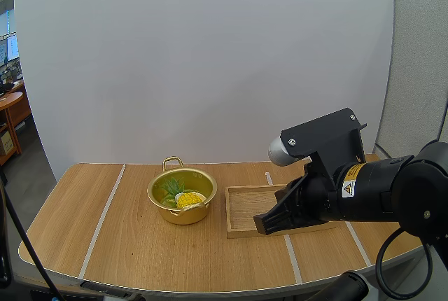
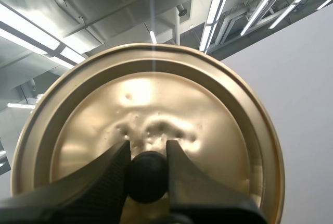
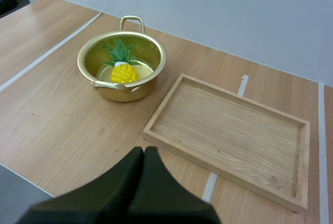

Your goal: Open the pot, put the pineapple inside, and close it

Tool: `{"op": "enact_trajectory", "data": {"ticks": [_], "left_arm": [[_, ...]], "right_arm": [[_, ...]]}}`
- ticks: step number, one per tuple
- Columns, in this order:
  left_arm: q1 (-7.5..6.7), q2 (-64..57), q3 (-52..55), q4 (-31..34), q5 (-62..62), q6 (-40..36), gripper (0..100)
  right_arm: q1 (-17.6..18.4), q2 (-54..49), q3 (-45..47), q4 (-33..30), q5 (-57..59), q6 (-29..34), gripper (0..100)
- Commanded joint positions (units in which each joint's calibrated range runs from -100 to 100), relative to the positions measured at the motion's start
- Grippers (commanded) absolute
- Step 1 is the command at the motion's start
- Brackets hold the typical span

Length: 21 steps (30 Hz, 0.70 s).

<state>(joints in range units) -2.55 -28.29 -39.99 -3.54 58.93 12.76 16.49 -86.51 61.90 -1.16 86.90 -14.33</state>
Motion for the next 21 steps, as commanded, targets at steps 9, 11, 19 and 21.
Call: {"op": "enact_trajectory", "data": {"ticks": [9, 11, 19, 21], "left_arm": [[-0.15, -0.46, -0.29, 0.82, 6.91, -0.36, 0], [-0.15, -0.58, -0.29, 1.07, 15.18, -0.36, 0], [-0.15, 1.54, 0.76, 0.54, 41.07, 0.57, 0], [-0.15, 1.67, 2.57, 0.25, 41.07, 2.05, 0]], "right_arm": [[-0.65, -0.53, 0.29, 0.01, -0.19, -0.53, 0], [-0.72, -0.53, 0.29, 0.01, -0.19, -0.53, 0], [-0.88, -0.53, 0.29, 0.01, -0.19, -0.53, 0], [-0.94, -0.53, 0.29, 0.01, -0.19, -0.53, 0]]}}
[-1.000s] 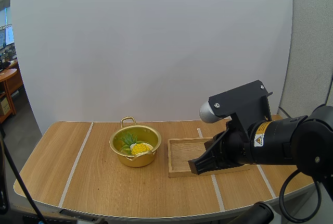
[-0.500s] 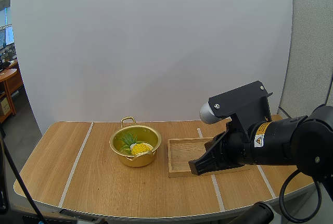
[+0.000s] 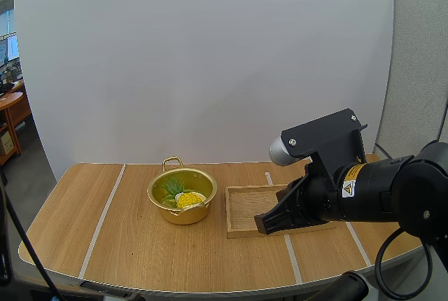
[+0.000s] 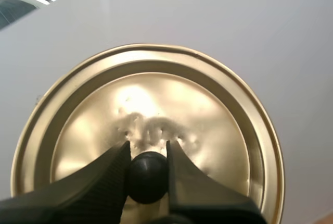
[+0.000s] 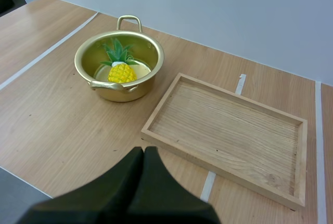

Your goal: Open the pot, put the pineapple inside, and close it

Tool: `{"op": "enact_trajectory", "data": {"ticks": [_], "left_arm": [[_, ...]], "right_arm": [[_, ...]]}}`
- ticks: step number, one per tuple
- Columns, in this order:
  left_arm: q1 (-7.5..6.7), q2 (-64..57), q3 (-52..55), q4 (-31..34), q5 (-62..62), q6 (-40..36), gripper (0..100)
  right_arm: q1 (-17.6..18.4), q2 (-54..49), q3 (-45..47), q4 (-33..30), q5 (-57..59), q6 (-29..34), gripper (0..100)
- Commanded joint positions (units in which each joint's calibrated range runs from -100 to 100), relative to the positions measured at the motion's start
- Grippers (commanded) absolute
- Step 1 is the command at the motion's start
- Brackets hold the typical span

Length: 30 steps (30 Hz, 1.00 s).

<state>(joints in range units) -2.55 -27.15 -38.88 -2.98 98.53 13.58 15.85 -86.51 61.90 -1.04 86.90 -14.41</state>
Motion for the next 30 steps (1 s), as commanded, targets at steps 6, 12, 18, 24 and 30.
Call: {"op": "enact_trajectory", "data": {"ticks": [6, 12, 18, 24, 30], "left_arm": [[-0.15, 0.53, 9.75, -6.97, 1.47, 5.30, 0], [-0.15, 0.53, 20.31, -10.97, 1.47, 8.49, 0], [-0.15, 0.68, 35.94, -16.86, 1.47, 10.78, 0], [-0.15, 0.81, 50.80, -19.36, -4.41, 12.48, 0], [-0.15, 4.22, 59.91, -19.36, -13.32, 14.19, 0]], "right_arm": [[-0.30, -0.53, 0.29, -0.10, -0.19, -0.44, 0], [-0.30, -0.53, 0.29, -0.10, -0.19, -0.44, 0], [-0.30, -0.53, 0.29, -0.10, -0.19, -0.44, 0], [-0.30, -0.53, 0.29, -0.10, -0.19, -0.44, 0], [-0.30, -0.53, 0.29, -0.10, -0.19, -0.44, 0]]}}
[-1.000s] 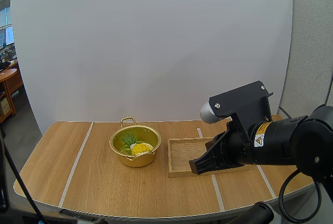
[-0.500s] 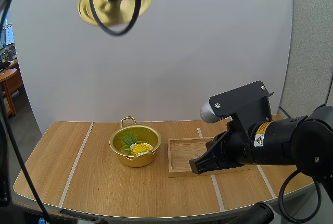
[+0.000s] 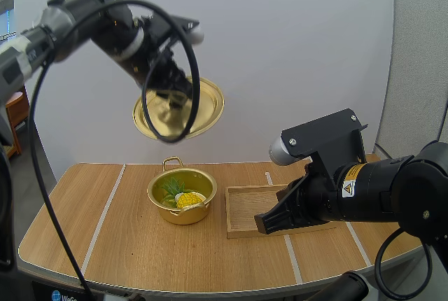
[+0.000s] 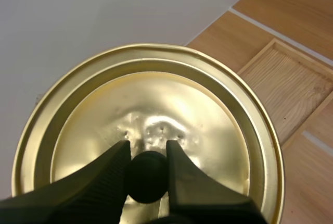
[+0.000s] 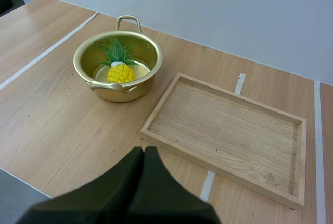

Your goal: Open the pot, put the pineapple inside, and close it

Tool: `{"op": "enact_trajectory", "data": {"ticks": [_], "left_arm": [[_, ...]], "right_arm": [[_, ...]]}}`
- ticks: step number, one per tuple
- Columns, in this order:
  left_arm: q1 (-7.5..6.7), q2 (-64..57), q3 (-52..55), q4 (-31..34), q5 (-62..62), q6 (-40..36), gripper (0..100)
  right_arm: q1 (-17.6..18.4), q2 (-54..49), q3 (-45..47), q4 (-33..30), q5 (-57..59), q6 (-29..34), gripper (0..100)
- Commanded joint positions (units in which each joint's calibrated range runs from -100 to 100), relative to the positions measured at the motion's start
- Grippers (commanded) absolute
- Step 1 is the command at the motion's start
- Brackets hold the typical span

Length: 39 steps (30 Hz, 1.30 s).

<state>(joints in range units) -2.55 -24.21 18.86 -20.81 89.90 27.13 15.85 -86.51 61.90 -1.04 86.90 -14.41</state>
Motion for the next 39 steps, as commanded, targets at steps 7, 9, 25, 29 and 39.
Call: {"op": "enact_trajectory", "data": {"ticks": [7, 9, 25, 29, 39], "left_arm": [[-0.15, 8.61, 4.72, -1.64, -7.30, 1.73, 0], [-0.15, 10.69, 4.83, -1.64, -7.54, 1.97, 0], [-0.15, 21.82, 4.83, -1.39, -15.06, 3.99, 0], [-0.15, 23.52, 4.99, -1.39, -15.86, 4.51, 0], [-0.15, 23.63, 12.89, -1.50, -27.30, 7.53, 0]], "right_arm": [[-0.30, -0.53, 0.29, -0.10, -0.19, -0.44, 0], [-0.30, -0.53, 0.29, -0.10, -0.19, -0.44, 0], [-0.30, -0.42, 0.29, -0.10, -0.19, -0.44, 0], [-0.30, -0.42, 0.29, -0.10, -0.04, -0.44, 0], [-0.30, -0.42, 0.29, -0.10, 0.14, -0.44, 0]]}}
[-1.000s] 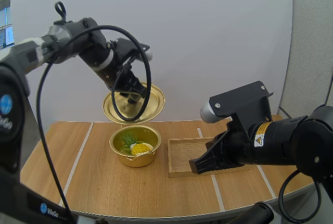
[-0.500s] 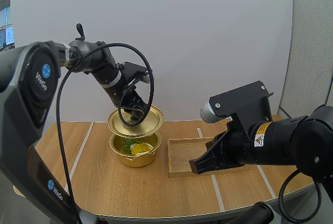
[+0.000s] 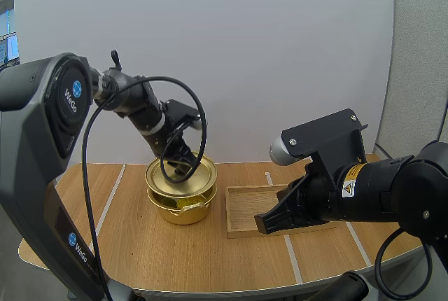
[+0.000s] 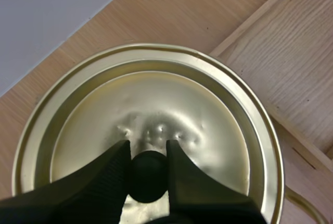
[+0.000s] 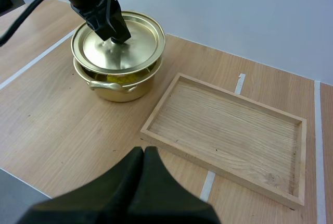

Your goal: Open the pot, put the pineapple inside, and close it

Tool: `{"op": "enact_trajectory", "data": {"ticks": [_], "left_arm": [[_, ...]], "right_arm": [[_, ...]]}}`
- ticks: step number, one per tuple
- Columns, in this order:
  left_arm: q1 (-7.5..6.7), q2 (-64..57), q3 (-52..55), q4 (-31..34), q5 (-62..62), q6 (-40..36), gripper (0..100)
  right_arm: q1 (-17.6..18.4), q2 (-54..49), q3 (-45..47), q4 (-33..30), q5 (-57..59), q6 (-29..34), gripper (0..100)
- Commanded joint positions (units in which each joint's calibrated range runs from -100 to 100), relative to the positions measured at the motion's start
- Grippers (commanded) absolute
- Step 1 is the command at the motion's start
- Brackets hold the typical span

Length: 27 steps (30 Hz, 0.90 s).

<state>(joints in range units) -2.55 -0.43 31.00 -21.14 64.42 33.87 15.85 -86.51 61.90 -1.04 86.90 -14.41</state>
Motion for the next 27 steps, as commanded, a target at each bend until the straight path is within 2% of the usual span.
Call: {"op": "enact_trajectory", "data": {"ticks": [1, 17, 27], "left_arm": [[-0.15, -0.16, 0.76, -1.30, -1.14, 0.78, 0], [-0.15, -0.16, 1.01, -2.25, 1.06, 1.04, 0], [-0.15, -0.16, 4.30, -2.41, -4.17, 2.20, 0]], "right_arm": [[-0.30, -0.42, 0.29, -0.10, 0.14, -0.44, 0], [-0.30, -0.42, 0.29, -0.10, 0.14, -0.44, 0], [-0.30, -0.42, 0.29, -0.10, 0.14, -0.44, 0]]}}
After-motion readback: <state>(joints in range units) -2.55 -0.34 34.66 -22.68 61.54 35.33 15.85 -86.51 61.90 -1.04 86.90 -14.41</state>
